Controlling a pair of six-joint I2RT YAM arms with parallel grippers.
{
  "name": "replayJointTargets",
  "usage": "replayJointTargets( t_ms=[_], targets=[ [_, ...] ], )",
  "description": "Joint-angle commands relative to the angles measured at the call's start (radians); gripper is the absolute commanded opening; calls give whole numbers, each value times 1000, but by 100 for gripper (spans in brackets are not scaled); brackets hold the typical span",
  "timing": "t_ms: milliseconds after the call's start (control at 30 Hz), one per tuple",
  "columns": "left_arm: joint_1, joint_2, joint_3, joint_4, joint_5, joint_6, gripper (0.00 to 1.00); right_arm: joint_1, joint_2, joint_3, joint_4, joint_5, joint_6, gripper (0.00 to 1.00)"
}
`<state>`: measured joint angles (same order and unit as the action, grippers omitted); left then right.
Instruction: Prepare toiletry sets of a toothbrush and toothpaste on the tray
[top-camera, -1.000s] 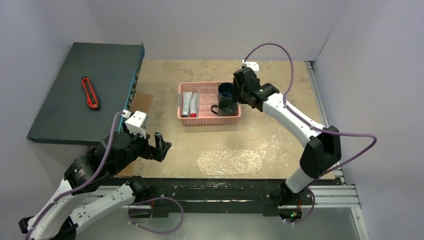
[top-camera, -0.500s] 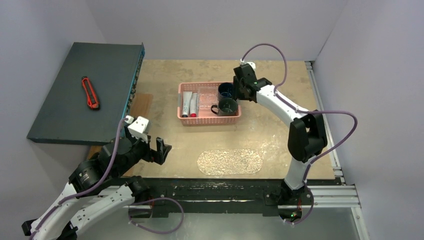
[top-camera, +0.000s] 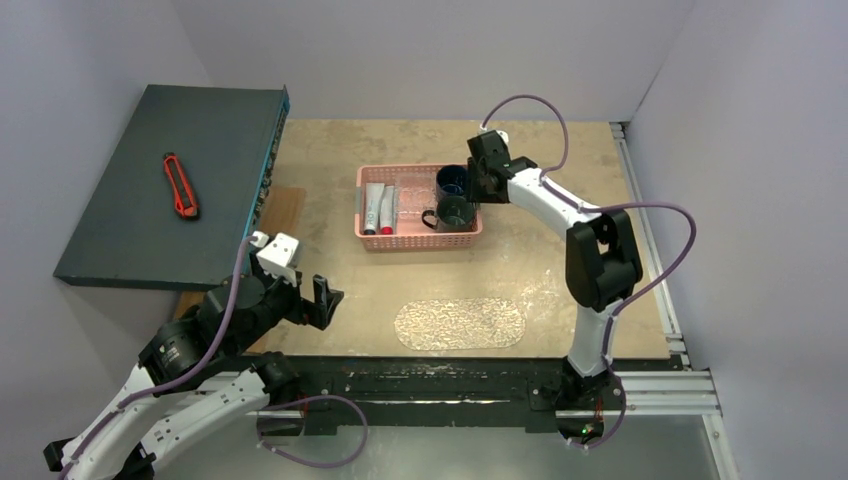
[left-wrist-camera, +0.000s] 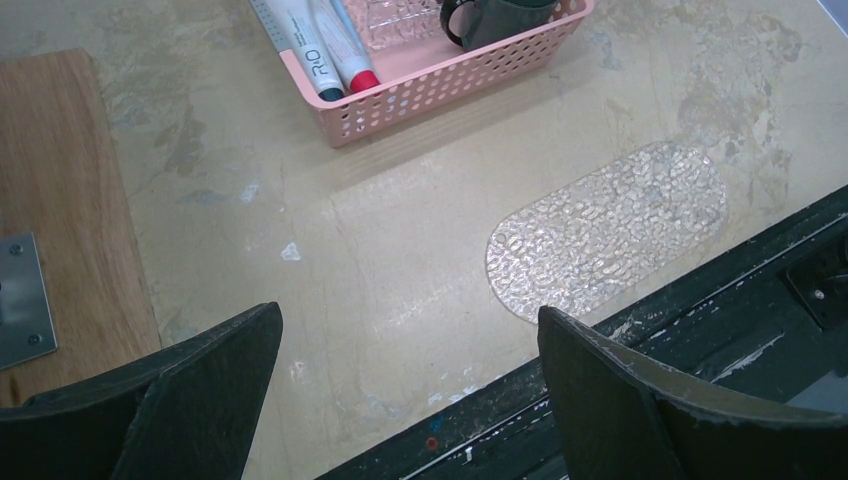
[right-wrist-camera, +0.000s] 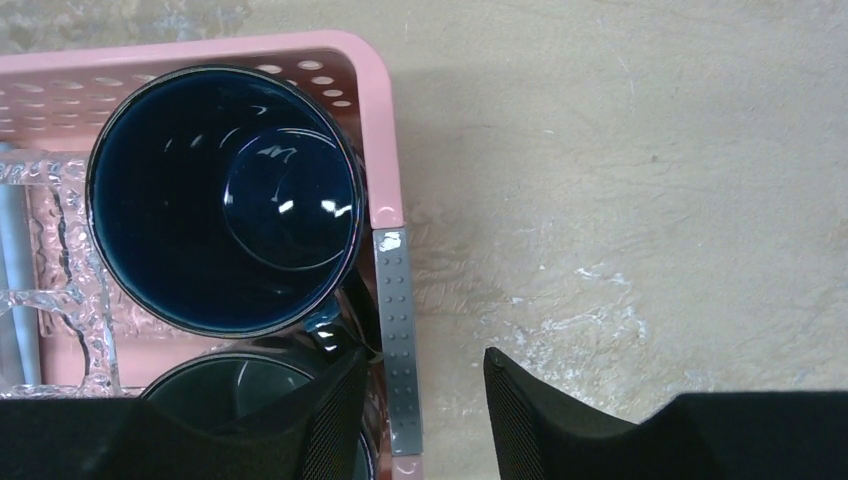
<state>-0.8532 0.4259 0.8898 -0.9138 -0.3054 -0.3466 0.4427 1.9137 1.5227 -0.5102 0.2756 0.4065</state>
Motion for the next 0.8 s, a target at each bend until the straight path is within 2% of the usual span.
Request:
replayJointTargets(
  t_ms=[0,567,667,767],
  targets=[
    [-3,0,0,28,2,21,99,-2,14,56,25,-13,-11,49],
    [-4,-4,-3,24,-9,21,99,-2,99,110,1,-21,-18,40],
    [-3,-4,-2,24,-12,20,99,-2,100,106,2,-23,-19,34],
    [-3,-4,-3,21,-15,21,99,-4,98,101,0,-16,-23,24]
  ],
)
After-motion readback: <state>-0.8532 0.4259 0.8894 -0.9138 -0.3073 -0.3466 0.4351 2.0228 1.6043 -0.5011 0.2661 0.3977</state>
